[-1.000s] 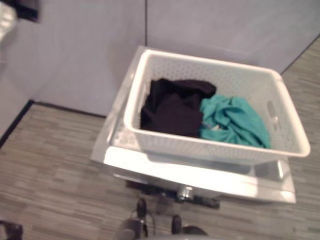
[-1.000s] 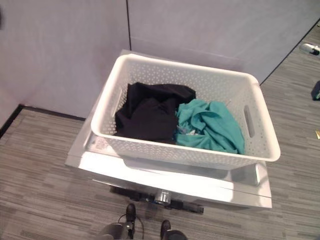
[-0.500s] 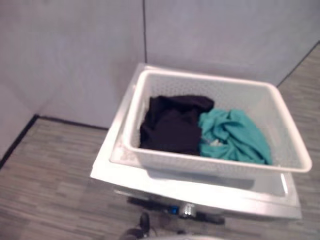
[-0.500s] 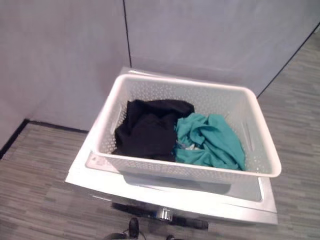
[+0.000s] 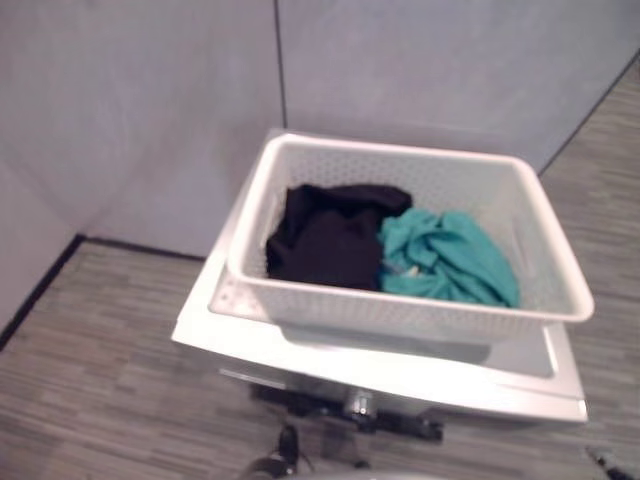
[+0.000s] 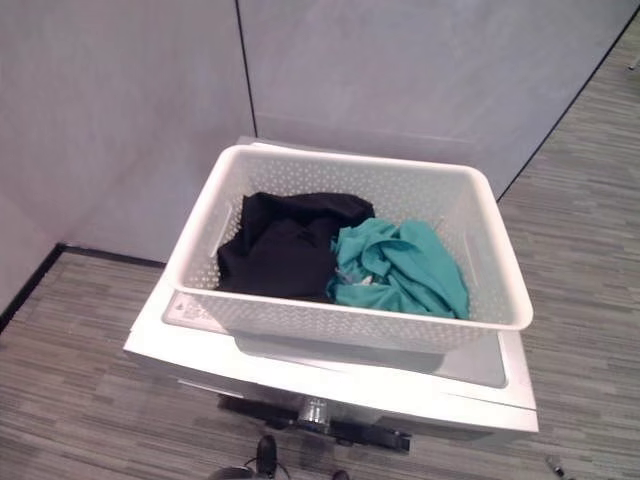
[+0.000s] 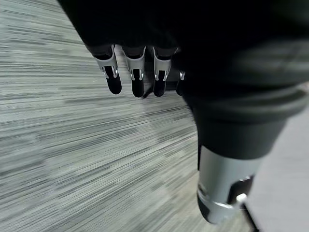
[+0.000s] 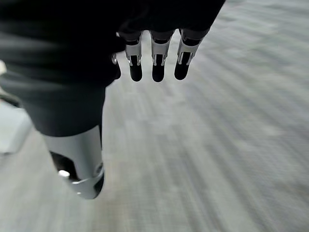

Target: Grab the laundry basket,head to the washer,open it,put in the laundry and shut it.

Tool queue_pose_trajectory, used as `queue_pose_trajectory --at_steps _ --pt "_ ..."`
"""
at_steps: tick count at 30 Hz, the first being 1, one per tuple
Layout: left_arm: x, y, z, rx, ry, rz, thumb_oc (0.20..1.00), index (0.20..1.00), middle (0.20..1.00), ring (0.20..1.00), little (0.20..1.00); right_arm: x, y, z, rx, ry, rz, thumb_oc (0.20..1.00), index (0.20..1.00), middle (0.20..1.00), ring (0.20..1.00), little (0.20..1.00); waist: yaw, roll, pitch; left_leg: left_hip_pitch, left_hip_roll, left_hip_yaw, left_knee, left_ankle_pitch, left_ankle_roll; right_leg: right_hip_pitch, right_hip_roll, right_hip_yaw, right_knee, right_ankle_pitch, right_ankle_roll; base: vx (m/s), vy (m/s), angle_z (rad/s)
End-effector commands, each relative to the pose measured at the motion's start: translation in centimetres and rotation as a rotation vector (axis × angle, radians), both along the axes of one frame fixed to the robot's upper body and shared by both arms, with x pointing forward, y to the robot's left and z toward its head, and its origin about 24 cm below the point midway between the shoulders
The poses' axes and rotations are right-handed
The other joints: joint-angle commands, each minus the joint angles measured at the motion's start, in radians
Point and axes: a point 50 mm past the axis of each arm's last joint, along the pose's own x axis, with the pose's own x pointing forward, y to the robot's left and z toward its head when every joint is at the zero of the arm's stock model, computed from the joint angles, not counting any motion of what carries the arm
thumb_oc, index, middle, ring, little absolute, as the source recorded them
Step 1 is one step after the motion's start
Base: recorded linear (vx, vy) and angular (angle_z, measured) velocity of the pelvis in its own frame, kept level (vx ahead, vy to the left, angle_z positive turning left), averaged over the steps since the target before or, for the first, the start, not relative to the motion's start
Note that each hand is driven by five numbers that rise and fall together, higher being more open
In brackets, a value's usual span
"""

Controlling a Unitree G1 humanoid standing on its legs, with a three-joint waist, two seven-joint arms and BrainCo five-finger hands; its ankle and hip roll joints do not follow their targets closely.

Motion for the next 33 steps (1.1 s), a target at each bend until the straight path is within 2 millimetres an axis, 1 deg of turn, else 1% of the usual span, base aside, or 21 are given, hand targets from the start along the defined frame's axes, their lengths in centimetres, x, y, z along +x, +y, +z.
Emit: queue_pose_trajectory --at_steps 1,2,4,6,7,10,12,16,18,21,22,24,25,26,27,28,29,30,31,32,33 --pt "2.2 -0.8 -1.2 -0.073 0.021 -0.105 1.000 1.000 1.000 1.000 1.000 -0.4 1.2 -2.5 0.151 -0.003 -0.072 1.000 1.000 1.000 1.000 1.000 0.021 0.038 0.000 0.112 0.127 -0.031 0.061 -0.135 -0.040 -0.085 -0.043 -0.034 0.024 0.077 0.041 -0.01 -0.014 0.04" --pt "2.2 -0.8 -1.2 -0.073 0.019 -0.104 1.000 1.000 1.000 1.000 1.000 -0.4 1.1 -2.5 0.151 -0.006 -0.071 1.000 1.000 1.000 1.000 1.000 0.020 0.038 0.000 0.111 0.127 -0.031 0.060 -0.134 -0.040 -0.087 -0.044 -0.034 0.024 0.077 0.041 -0.01 -0.009 0.11" --pt "1.9 -3.8 -3.1 -0.206 0.112 -0.208 1.000 1.000 1.000 1.000 1.000 -1.5 3.9 -4.7 0.300 0.117 -0.029 1.000 1.000 1.000 1.000 1.000 0.021 0.039 -0.002 0.109 0.129 -0.030 0.059 -0.128 -0.042 -0.089 -0.046 -0.039 0.029 0.076 0.041 0.00 -0.009 0.11" --pt "1.9 -3.8 -3.1 -0.206 0.110 -0.208 1.000 1.000 1.000 1.000 1.000 -1.4 3.8 -4.7 0.300 0.114 -0.028 1.000 1.000 1.000 1.000 1.000 0.021 0.040 0.000 0.110 0.129 -0.030 0.058 -0.128 -0.042 -0.089 -0.046 -0.039 0.030 0.076 0.041 0.00 -0.003 -0.04" --pt "1.8 -5.4 -3.9 -0.276 0.144 -0.275 1.000 1.000 1.000 1.000 1.000 -2.9 5.2 -5.5 0.373 0.211 -0.007 1.000 1.000 1.000 1.000 1.000 0.021 0.042 -0.002 0.110 0.130 -0.029 0.057 -0.126 -0.044 -0.088 -0.048 -0.042 0.030 0.076 0.043 0.00 -0.004 -0.14" --pt "0.7 -6.6 -4.4 -0.330 0.206 -0.308 1.000 1.000 1.000 1.000 1.000 -3.9 6.4 -6.0 0.432 0.328 0.073 1.000 1.000 1.000 1.000 1.000 0.020 0.047 -0.008 0.112 0.132 -0.023 0.056 -0.124 -0.046 -0.087 -0.050 -0.046 0.028 0.078 0.044 0.01 -0.006 0.05" --pt "0.0 -6.9 -4.6 -0.356 0.232 -0.316 1.000 1.000 1.000 1.000 1.000 -5.2 6.4 -5.9 0.452 0.340 0.010 1.000 1.000 1.000 1.000 1.000 0.018 0.050 -0.012 0.115 0.135 -0.020 0.053 -0.122 -0.049 -0.086 -0.048 -0.045 0.026 0.077 0.043 0.01 -0.025 -0.04" --pt "0.0 -6.8 -4.5 -0.346 0.237 -0.348 1.000 1.000 1.000 1.000 1.000 -4.6 5.8 -5.6 0.431 0.351 0.056 1.000 1.000 1.000 1.000 1.000 0.020 0.054 -0.018 0.120 0.146 -0.010 0.055 -0.118 -0.057 -0.086 -0.040 -0.041 0.018 0.077 0.040 0.00 -0.053 -0.06" --pt "0.8 -6.4 -4.3 -0.322 0.226 -0.384 1.000 1.000 1.000 1.000 1.000 -4.2 5.5 -5.5 0.419 0.357 0.085 1.000 1.000 1.000 1.000 1.000 0.020 0.055 -0.017 0.117 0.153 -0.008 0.063 -0.115 -0.062 -0.085 -0.034 -0.040 0.012 0.077 0.037 -0.02 -0.094 -0.02" --pt "3.1 -6.2 -4.1 -0.277 0.168 -0.424 1.000 1.000 1.000 1.000 1.000 -3.0 5.1 -5.4 0.395 0.370 0.153 1.000 1.000 1.000 1.000 1.000 0.025 0.055 -0.009 0.100 0.170 -0.010 0.084 -0.104 -0.075 -0.087 -0.020 -0.039 0.004 0.072 0.029 -0.04 -0.108 0.01" --pt "3.1 -6.2 -4.1 -0.277 0.168 -0.424 1.000 1.000 1.000 1.000 1.000 -3.0 5.1 -5.4 0.395 0.370 0.153 1.000 1.000 1.000 1.000 1.000 0.025 0.055 -0.009 0.100 0.170 -0.011 0.084 -0.104 -0.075 -0.087 -0.020 -0.039 0.004 0.072 0.029 -0.08 -0.136 0.05" --pt "6.2 -6.6 -3.9 -0.237 0.077 -0.468 1.000 1.000 1.000 1.000 1.000 -1.8 4.9 -5.3 0.375 0.372 0.199 1.000 1.000 1.000 1.000 1.000 0.034 0.056 0.008 0.070 0.190 -0.017 0.097 -0.072 -0.091 -0.094 -0.005 -0.049 0.001 0.058 0.022 -0.15 -0.154 0.08" --pt "7.7 -6.8 -3.6 -0.214 0.039 -0.492 1.000 1.000 1.000 1.000 1.000 -1.6 4.9 -5.3 0.369 0.376 0.203 1.000 1.000 1.000 1.000 1.000 0.041 0.053 0.022 0.039 0.207 -0.028 0.105 -0.022 -0.107 -0.095 -0.001 -0.058 0.001 0.051 0.019 -0.21 -0.111 0.11" --pt "8.9 -7.0 -3.5 -0.203 0.011 -0.515 1.000 1.000 1.000 1.000 1.000 -1.3 5.0 -5.4 0.367 0.373 0.215 1.000 1.000 1.000 1.000 1.000 0.041 0.048 0.031 0.009 0.210 -0.044 0.111 0.007 -0.114 -0.099 -0.002 -0.069 0.001 0.052 0.014 -0.25 -0.102 0.13" --pt "10.9 -7.4 -3.0 -0.180 -0.043 -0.551 1.000 1.000 1.000 1.000 1.000 -1.1 5.1 -5.4 0.360 0.370 0.216 1.000 1.000 1.000 1.000 1.000 0.046 0.037 0.046 -0.030 0.211 -0.062 0.121 0.036 -0.119 -0.106 -0.006 -0.087 0.001 0.054 0.010 -0.25 -0.106 0.28" --pt "12.2 -7.7 -2.6 -0.167 -0.080 -0.574 1.000 1.000 1.000 1.000 1.000 -0.9 5.3 -5.5 0.358 0.362 0.217 1.000 1.000 1.000 1.000 1.000 0.046 0.026 0.054 -0.044 0.212 -0.062 0.134 0.031 -0.120 -0.116 -0.009 -0.098 0.001 0.057 0.006 -0.18 -0.084 0.55" --pt "12.2 -7.7 -2.6 -0.167 -0.080 -0.574 1.000 1.000 1.000 1.000 1.000 -0.9 5.3 -5.5 0.358 0.361 0.217 1.000 1.000 1.000 1.000 1.000 0.042 0.026 0.053 -0.050 0.211 -0.067 0.138 0.030 -0.120 -0.117 -0.009 -0.102 0.001 0.057 0.006 -0.19 -0.082 0.98" --pt "13.2 -8.2 -2.4 -0.162 -0.106 -0.600 1.000 1.000 1.000 1.000 1.000 -0.8 5.3 -5.5 0.357 0.355 0.211 1.000 1.000 1.000 1.000 1.000 0.035 0.019 0.059 -0.045 0.220 -0.057 0.175 0.008 -0.119 -0.128 -0.014 -0.112 0.001 0.064 0.005 -0.19 -0.049 0.84" --pt "13.9 -8.8 -2.4 -0.164 -0.121 -0.633 1.000 1.000 1.000 1.000 1.000 -0.9 5.3 -5.5 0.358 0.358 0.213 1.000 1.000 1.000 1.000 1.000 0.024 0.018 0.058 -0.022 0.238 -0.045 0.213 -0.016 -0.117 -0.139 -0.014 -0.119 0.002 0.066 -0.001 -0.36 -0.019 0.52" --pt "14.8 -9.9 -2.2 -0.166 -0.151 -0.684 1.000 1.000 1.000 1.000 1.000 -1.3 5.5 -5.6 0.364 0.369 0.207 1.000 1.000 1.000 1.000 1.000 0.007 0.024 0.054 0.033 0.271 -0.053 0.304 -0.038 -0.114 -0.164 -0.016 -0.127 0.008 0.075 -0.008 -0.25 0.017 0.06" --pt "14.8 -9.9 -2.2 -0.166 -0.151 -0.684 1.000 1.000 1.000 1.000 1.000 -1.3 5.5 -5.6 0.364 0.369 0.207 1.000 1.000 1.000 1.000 1.000 0.005 0.023 0.052 0.029 0.269 -0.054 0.303 -0.036 -0.114 -0.167 -0.017 -0.128 0.007 0.077 -0.008 -0.34 0.111 0.12"
